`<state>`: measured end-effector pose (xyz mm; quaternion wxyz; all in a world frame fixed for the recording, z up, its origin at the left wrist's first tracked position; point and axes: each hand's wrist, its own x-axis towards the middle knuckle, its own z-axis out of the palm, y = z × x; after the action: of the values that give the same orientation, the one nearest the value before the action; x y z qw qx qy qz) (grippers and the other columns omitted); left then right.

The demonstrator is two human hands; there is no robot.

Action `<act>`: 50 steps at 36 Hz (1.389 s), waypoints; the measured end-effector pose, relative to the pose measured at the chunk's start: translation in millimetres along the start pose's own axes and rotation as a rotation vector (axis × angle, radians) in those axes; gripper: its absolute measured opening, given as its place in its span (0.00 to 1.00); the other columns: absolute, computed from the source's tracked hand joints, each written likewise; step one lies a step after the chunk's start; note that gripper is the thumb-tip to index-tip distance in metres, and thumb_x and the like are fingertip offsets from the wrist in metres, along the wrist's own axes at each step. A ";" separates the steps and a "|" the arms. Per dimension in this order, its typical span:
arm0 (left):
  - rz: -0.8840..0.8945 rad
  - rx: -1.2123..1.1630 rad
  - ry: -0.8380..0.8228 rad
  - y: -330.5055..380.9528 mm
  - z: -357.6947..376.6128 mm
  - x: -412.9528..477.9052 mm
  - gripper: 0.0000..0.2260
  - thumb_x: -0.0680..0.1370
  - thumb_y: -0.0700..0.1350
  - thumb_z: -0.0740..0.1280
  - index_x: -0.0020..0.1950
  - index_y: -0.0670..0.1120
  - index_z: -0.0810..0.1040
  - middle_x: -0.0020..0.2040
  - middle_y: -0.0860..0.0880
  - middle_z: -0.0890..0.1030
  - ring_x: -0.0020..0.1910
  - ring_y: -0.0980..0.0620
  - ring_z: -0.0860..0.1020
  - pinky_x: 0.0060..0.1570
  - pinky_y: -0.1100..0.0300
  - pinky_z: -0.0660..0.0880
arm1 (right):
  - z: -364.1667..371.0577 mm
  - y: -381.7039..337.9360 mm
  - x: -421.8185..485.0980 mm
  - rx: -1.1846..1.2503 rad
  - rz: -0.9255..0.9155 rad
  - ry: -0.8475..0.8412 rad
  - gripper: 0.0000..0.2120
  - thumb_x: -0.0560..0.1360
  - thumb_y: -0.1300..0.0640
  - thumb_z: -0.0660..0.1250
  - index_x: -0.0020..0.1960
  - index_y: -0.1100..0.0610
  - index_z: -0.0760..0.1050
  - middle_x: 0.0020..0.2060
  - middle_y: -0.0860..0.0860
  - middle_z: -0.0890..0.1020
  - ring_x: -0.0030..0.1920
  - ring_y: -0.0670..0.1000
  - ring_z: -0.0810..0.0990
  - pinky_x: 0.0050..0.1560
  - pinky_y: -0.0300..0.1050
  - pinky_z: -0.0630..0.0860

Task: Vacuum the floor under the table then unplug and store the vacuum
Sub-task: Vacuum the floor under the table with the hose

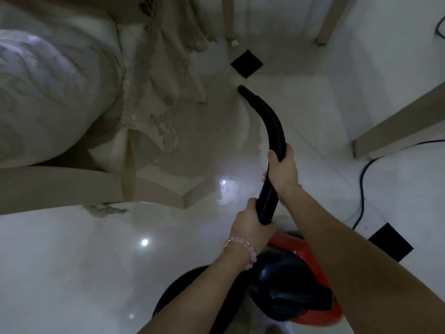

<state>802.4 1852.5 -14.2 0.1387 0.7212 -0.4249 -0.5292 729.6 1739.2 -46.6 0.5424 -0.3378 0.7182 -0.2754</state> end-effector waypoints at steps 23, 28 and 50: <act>0.052 -0.214 -0.008 2.6 -19.7 146.4 0.12 0.72 0.42 0.64 0.54 0.47 0.67 0.42 0.46 0.76 0.35 0.46 0.76 0.37 0.53 0.77 | 56.4 -23.0 130.9 -0.051 -0.250 -0.137 0.13 0.80 0.54 0.58 0.63 0.57 0.66 0.40 0.54 0.75 0.38 0.57 0.77 0.46 0.57 0.79; 0.066 -0.234 -0.009 1.4 -22.4 170.5 0.13 0.70 0.43 0.64 0.53 0.48 0.67 0.43 0.45 0.77 0.35 0.45 0.78 0.40 0.49 0.80 | 66.7 -26.9 153.3 -0.057 -0.262 -0.152 0.10 0.81 0.54 0.58 0.60 0.55 0.66 0.40 0.54 0.75 0.35 0.55 0.76 0.40 0.53 0.79; 0.083 -0.270 -0.086 17.9 -6.6 181.8 0.13 0.72 0.42 0.65 0.55 0.45 0.68 0.43 0.44 0.75 0.34 0.46 0.76 0.36 0.55 0.76 | 46.3 -25.3 171.1 -0.117 -0.248 0.013 0.21 0.82 0.54 0.56 0.73 0.58 0.60 0.51 0.60 0.77 0.43 0.60 0.78 0.50 0.64 0.79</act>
<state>814.2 1702.0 -117.2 0.2377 0.6544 -0.3850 -0.6059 747.7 1588.0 -140.8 0.4788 -0.4533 0.6893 -0.3002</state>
